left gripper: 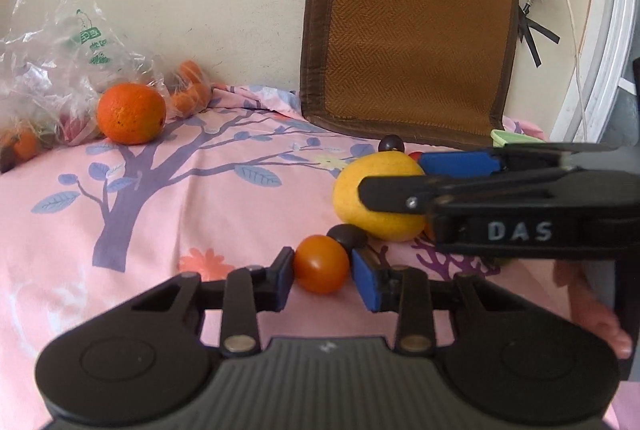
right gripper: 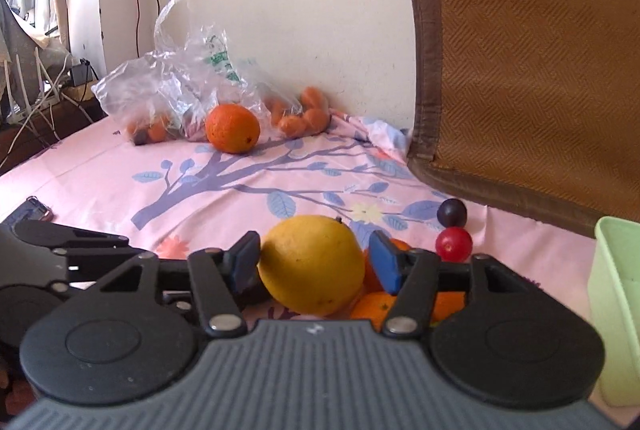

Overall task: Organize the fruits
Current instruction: 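Carry a mandarin in the left tool to the basket while the right tool carries the grapefruit there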

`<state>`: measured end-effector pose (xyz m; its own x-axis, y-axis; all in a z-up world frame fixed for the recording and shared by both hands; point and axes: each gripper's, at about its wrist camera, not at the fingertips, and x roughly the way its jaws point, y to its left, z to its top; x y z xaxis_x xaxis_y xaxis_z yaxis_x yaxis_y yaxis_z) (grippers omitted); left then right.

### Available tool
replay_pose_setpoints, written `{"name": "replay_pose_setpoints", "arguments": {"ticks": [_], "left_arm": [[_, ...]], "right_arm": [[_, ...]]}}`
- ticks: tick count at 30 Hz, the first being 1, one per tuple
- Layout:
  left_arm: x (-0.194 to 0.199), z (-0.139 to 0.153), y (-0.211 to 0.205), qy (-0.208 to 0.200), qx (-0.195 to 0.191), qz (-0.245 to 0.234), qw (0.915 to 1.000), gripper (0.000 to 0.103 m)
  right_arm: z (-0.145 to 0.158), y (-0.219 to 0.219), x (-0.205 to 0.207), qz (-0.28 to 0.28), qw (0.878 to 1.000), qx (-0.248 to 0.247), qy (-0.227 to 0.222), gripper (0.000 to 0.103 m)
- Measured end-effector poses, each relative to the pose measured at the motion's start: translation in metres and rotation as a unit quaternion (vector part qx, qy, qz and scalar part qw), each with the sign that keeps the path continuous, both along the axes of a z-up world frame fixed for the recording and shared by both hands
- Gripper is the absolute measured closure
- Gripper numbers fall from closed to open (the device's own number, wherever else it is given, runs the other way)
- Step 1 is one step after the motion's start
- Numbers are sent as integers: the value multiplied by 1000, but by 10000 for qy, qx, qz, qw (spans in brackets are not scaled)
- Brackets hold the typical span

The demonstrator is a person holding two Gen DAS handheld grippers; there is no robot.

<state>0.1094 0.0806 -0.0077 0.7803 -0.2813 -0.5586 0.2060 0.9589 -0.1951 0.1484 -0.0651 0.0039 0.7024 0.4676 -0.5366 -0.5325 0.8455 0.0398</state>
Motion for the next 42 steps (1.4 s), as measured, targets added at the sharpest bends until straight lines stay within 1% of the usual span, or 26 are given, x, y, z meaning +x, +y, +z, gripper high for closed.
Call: {"name": "replay_pose_setpoints", "arguments": {"ticks": [3,4,8,10,12,16,18,20,22,23,26,29,31,35,38,41,42], "left_arm": [[-1,-1,5,28,-210,56,9998,74],[-3,0,6,22,-216,79,9997,74],[-21,1,9,-110,-483,38,9988,74],[-31,1,6,-106,-621,-58,9980,74],[-38,1,-2,-41,-735,-266,9969,74],[-43,4,-39,45,-796,-897,9928,74],[-41,7,-61,109,-855,-1231,9886,74],[-37,10,-83,143,-837,-1515,9848,74],[-25,19,-106,167,-830,-1724,9814,74],[-17,26,-117,164,-891,-1803,9794,74],[12,47,-149,34,-947,-1955,9761,74],[46,61,-185,-47,-881,-2091,9739,74],[67,62,-206,-28,-791,-2094,9746,74],[104,53,-230,243,-780,-2006,9763,74],[120,43,-237,383,-727,-1886,9786,74],[131,37,-241,526,-751,-1835,9787,74],[134,35,-243,557,-736,-1829,9788,72]], "right_arm": [[0,2,-9,-39,9999,-24,-110,40],[3,-3,-15,-36,9999,103,-133,40],[18,-34,-56,-210,9970,499,-560,40],[19,-52,-78,-345,9957,459,-732,40],[14,-73,-98,-597,9942,310,-838,40],[0,-112,-125,-1163,9902,106,-769,40],[-4,-131,-133,-1431,9871,149,-708,40],[-3,-148,-136,-1629,9833,201,-787,40],[2,-162,-132,-1806,9786,219,-961,40],[6,-170,-128,-1904,9757,258,-1051,40],[16,-190,-111,-2143,9671,443,-1300,40],[17,-203,-87,-2299,9621,478,-1387,40],[15,-210,-73,-2313,9622,475,-1358,40],[8,-214,-51,-2251,9656,330,-1257,40],[1,-214,-39,-2142,9707,246,-1056,40],[-5,-211,-32,-2021,9754,227,-853,40],[-8,-210,-31,-1985,9766,189,-801,40]]}}
